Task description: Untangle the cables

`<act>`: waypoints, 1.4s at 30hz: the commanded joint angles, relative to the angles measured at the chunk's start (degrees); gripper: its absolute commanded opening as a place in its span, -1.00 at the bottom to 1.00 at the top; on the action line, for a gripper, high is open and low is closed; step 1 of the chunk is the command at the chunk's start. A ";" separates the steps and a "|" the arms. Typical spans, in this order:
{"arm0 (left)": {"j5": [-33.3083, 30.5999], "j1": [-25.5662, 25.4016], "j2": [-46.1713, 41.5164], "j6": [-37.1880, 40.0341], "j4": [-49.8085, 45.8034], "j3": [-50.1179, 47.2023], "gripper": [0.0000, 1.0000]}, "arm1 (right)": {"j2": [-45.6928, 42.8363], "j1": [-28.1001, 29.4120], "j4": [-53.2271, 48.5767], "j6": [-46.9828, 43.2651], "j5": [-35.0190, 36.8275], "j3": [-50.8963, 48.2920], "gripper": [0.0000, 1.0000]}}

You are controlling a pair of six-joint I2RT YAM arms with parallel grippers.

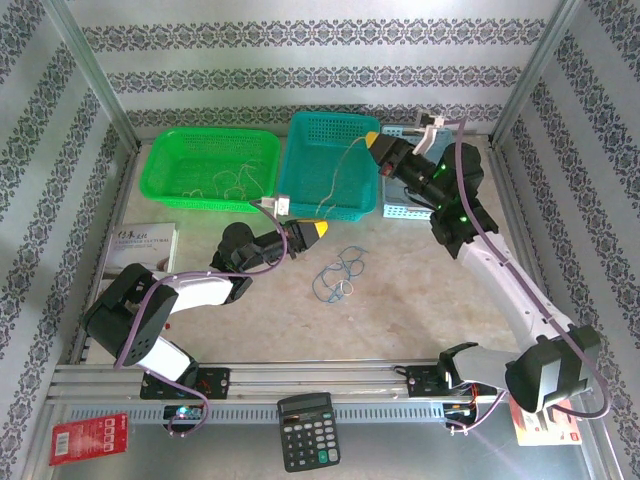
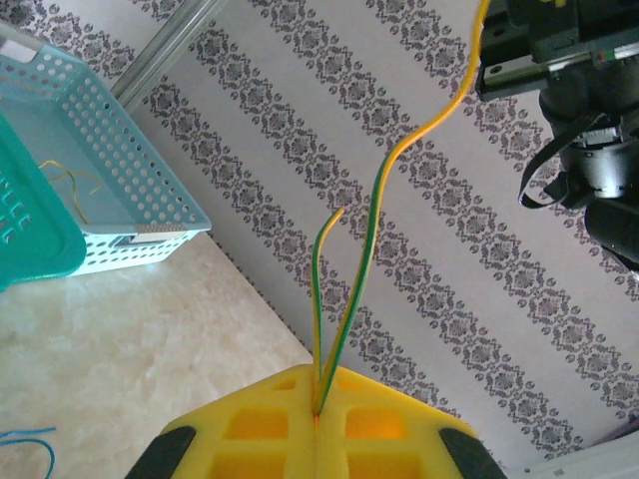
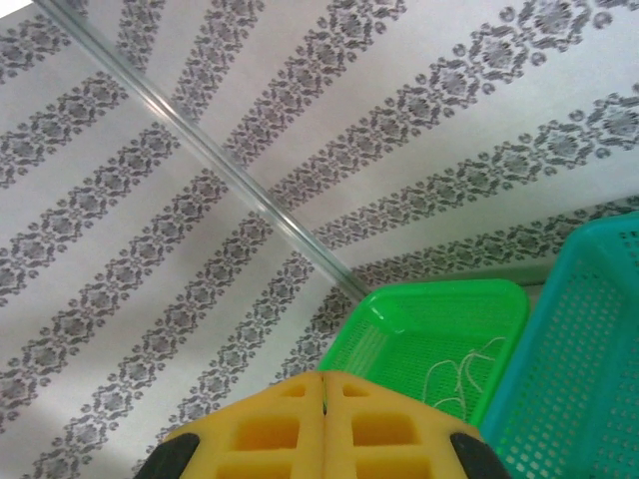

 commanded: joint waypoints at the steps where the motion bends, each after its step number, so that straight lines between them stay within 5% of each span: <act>1: 2.45 0.58 -1.71 1.70 -1.42 -1.17 -1.00 | 0.59 -2.52 0.20 -0.99 -1.13 0.79 -1.00; 13: 3.62 0.65 0.31 1.30 -2.45 1.44 -1.00 | 2.40 -4.34 -0.62 -1.47 -2.38 0.29 -1.00; 21: 3.12 0.64 -0.16 1.63 -5.11 1.75 0.03 | 4.81 -7.27 -3.08 -4.04 -0.16 3.52 -1.00; 28: 0.64 0.64 -4.46 3.60 -10.34 0.21 0.63 | 8.07 -12.54 -5.93 -7.67 7.92 5.69 -1.00; 37: -4.83 0.61 -13.30 8.69 -26.01 0.70 1.00 | 16.86 -17.84 -4.19 -8.69 15.45 6.81 -1.00; 42: -8.00 0.63 -17.23 9.92 -32.43 1.06 1.00 | 23.66 -18.75 -4.80 -9.21 13.85 10.25 -0.96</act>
